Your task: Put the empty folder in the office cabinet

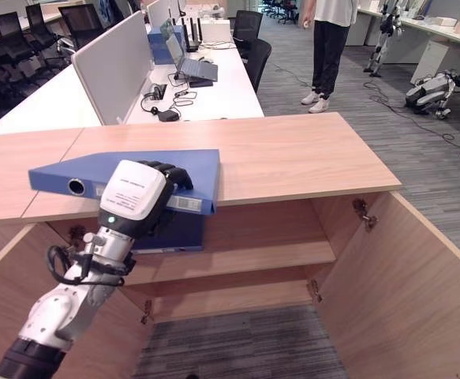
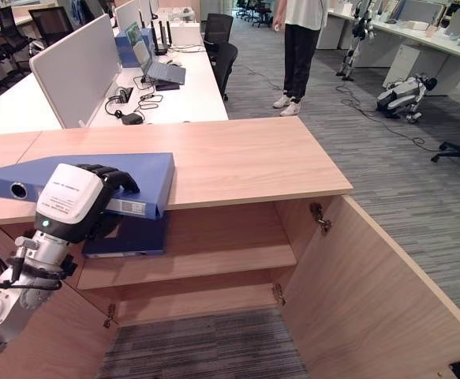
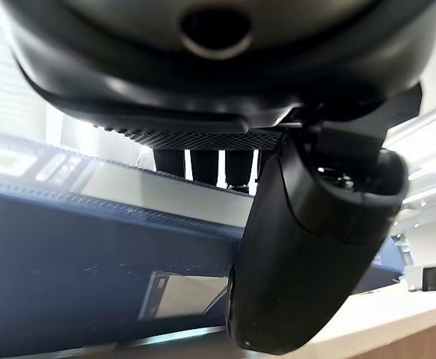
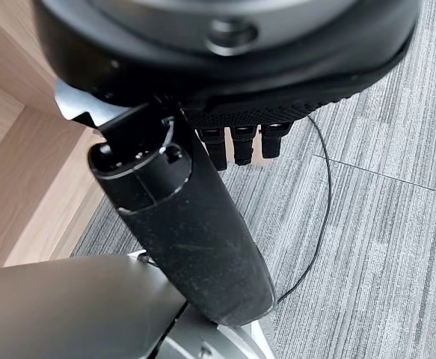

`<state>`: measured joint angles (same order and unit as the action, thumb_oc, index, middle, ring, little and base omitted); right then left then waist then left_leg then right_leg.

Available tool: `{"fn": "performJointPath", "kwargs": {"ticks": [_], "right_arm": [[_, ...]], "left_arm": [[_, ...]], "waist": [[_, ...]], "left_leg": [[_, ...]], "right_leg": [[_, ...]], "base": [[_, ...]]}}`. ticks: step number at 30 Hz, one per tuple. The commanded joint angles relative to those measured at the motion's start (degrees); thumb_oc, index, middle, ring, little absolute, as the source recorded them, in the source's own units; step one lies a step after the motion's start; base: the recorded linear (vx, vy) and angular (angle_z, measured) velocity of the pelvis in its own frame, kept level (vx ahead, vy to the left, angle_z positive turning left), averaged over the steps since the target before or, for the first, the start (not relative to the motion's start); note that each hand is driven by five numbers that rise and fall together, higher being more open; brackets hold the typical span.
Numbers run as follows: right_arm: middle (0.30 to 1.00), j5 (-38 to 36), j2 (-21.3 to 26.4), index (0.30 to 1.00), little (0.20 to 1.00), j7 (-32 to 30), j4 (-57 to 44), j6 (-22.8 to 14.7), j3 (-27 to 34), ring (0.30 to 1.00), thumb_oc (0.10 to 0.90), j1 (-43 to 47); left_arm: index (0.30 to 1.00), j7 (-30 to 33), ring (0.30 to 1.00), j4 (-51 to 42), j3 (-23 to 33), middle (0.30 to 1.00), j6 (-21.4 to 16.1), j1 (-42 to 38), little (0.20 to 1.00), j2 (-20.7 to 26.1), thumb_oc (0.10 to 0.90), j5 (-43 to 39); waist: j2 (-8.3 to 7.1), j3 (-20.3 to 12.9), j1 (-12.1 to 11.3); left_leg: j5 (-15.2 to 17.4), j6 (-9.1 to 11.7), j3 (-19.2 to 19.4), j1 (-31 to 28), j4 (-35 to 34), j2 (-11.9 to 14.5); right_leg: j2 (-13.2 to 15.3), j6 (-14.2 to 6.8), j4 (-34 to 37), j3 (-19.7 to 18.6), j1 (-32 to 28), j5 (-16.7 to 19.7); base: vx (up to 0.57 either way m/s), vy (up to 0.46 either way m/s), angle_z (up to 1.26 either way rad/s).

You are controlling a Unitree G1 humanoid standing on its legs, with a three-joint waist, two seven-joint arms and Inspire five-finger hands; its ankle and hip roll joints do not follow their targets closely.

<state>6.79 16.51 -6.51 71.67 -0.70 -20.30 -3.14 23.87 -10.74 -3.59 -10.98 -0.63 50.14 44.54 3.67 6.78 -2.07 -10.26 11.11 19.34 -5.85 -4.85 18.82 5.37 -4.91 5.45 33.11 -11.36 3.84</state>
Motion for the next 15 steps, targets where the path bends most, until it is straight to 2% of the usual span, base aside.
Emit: {"fn": "performJointPath", "kwargs": {"ticks": [1,2,5,8,9,11,14,15], "right_arm": [[0.9,0.9,-2.9,0.9,0.9,0.4,-2.9,-1.4,1.1,0.9,0.8,4.6],[0.9,0.7,-3.3,0.9,0.9,0.5,-3.1,-1.3,0.9,0.9,0.8,4.6],[0.9,0.6,-3.5,0.9,0.9,0.6,-3.1,-1.2,0.8,0.9,0.8,4.6],[0.9,0.6,-3.3,0.9,0.9,1.0,-3.4,-0.9,0.3,0.9,0.8,4.7],[0.9,0.4,-3.3,0.9,0.9,1.4,-3.7,-0.9,0.0,0.9,0.8,4.7],[0.9,0.4,-3.2,0.9,0.9,1.4,-3.7,-0.8,-0.1,0.9,0.8,4.7],[0.9,0.0,-2.4,0.9,0.9,2.0,-2.5,-0.4,0.6,0.9,0.8,4.0],[0.9,0.0,-2.4,0.9,0.9,2.0,-2.4,-0.4,0.7,0.9,0.8,4.0]], "left_arm": [[0.3,1.6,0.3,-4.7,5.4,0.3,-0.6,-5.4,0.3,0.0,0.4,-5.9],[0.3,2.4,0.3,-9.0,8.9,0.3,-1.8,-4.6,0.3,-3.2,0.4,-10.8],[0.3,2.2,0.3,-12.1,11.2,0.3,-2.7,-4.0,0.3,-5.9,0.4,-15.1],[0.3,2.3,0.3,-16.1,14.2,0.3,-3.6,-3.4,0.3,-9.7,0.4,-22.0],[0.3,2.8,0.3,-17.9,15.1,0.3,-4.8,-3.6,0.3,-11.5,0.4,-26.7],[0.3,2.6,0.3,-18.0,15.3,0.3,-4.8,-3.5,0.3,-11.6,0.4,-26.9],[0.3,-0.3,0.3,-20.9,16.8,0.3,-8.8,-4.4,0.3,-14.7,0.4,-41.5],[0.3,-0.6,0.3,-21.0,16.9,0.3,-8.8,-4.4,0.3,-14.8,0.4,-41.8]], "waist": [[-0.34,2.1,-1.4],[-0.41,2.1,-2.0],[-0.38,2.0,-2.3],[-0.21,2.2,-2.6],[-0.13,2.3,-2.9],[-0.08,2.3,-2.8],[0.35,2.5,-3.2],[0.42,2.5,-3.2]], "left_leg": [[7.6,3.3,1.6,-1.5,0.4,2.6],[7.6,3.3,1.1,-1.5,0.5,2.4],[7.6,3.3,0.8,-1.4,0.5,2.3],[7.5,3.2,0.3,-1.4,0.6,2.2],[7.5,3.2,-0.1,-1.3,0.6,2.1],[7.5,3.2,-0.1,-1.4,0.6,2.1],[7.4,3.0,-0.9,-1.3,0.8,1.9],[7.4,3.0,-0.9,-1.3,0.8,1.9]], "right_leg": [[3.4,-2.9,-0.5,1.7,-2.8,-12.2],[3.4,-2.7,-0.5,1.8,-2.9,-12.3],[3.4,-2.6,-0.5,1.8,-3.1,-12.4],[3.3,-2.4,-0.5,1.8,-3.3,-12.6],[3.3,-2.3,-0.5,1.9,-3.6,-12.7],[3.3,-2.3,-0.5,1.9,-3.6,-12.7],[3.2,-2.0,-0.5,2.3,-4.1,-13.0],[3.2,-2.0,-0.5,2.3,-4.1,-13.0]], "base": [[0.0,0.0,0.0],[0.0,0.0,0.0],[-0.01,-0.013,0.01],[-0.01,-0.023,0.08],[-0.01,-0.022,0.04],[0.0,-0.007,0.04],[-0.01,-0.016,0.08],[-0.03,-0.005,0.07]]}}
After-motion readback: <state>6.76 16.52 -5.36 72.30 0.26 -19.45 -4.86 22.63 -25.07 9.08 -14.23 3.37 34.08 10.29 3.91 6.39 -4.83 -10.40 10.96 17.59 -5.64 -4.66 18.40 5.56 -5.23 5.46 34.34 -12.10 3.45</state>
